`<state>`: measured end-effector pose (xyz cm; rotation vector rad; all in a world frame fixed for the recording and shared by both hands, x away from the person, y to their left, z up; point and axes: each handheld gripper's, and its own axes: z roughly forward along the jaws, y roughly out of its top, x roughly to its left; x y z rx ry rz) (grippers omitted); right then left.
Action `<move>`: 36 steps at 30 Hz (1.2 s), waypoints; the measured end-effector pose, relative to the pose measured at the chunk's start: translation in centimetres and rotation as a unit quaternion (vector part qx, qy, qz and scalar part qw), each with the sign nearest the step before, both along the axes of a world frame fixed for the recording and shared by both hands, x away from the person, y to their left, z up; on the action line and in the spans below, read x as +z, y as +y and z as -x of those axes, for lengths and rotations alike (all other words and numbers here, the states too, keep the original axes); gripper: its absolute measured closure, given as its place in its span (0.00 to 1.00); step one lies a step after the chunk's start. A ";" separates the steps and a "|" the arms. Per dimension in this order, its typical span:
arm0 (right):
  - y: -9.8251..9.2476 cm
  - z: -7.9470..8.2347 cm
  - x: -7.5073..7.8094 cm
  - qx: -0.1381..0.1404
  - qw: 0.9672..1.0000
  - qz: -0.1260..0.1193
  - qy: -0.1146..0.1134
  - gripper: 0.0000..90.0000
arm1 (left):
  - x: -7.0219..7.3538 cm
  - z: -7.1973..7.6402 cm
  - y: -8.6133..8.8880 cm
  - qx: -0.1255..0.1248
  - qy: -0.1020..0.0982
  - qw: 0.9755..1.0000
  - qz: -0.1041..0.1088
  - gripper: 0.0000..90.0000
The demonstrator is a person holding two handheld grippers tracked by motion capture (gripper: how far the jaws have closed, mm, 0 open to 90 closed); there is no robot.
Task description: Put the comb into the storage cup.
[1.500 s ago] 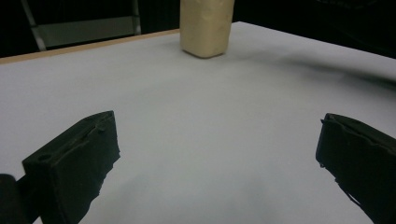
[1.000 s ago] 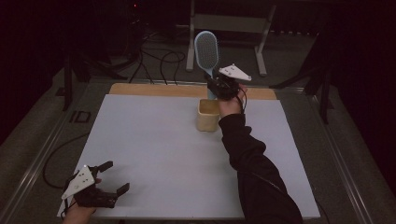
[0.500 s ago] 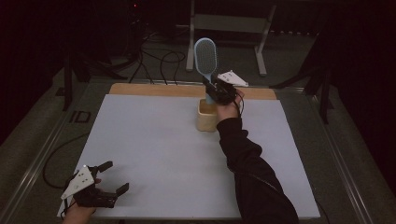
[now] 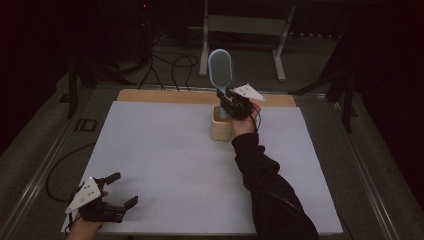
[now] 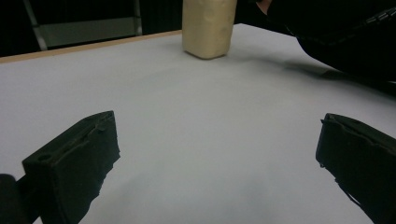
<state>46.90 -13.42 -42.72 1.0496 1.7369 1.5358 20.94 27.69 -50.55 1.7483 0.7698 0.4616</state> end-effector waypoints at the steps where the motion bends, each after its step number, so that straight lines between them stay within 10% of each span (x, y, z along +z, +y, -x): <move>1: 0.0 0.0 -0.2 0.002 1.000 -0.002 0.003 0.79 | 0.0 0.0 0.0 0.000 0.000 1.000 -0.001 0.00; 26: -1.4 0.7 -3.3 0.036 0.999 0.015 0.023 0.78 | 0.0 0.0 0.1 0.003 0.002 1.000 0.000 0.00; 30: -1.6 0.9 -3.6 0.054 0.998 0.020 0.017 0.42 | 0.0 0.0 0.1 0.004 0.001 1.000 -0.001 0.00; 36: -1.9 1.5 -3.8 0.053 0.998 0.046 0.000 0.16 | -0.1 0.0 0.1 0.004 0.003 1.000 0.000 0.00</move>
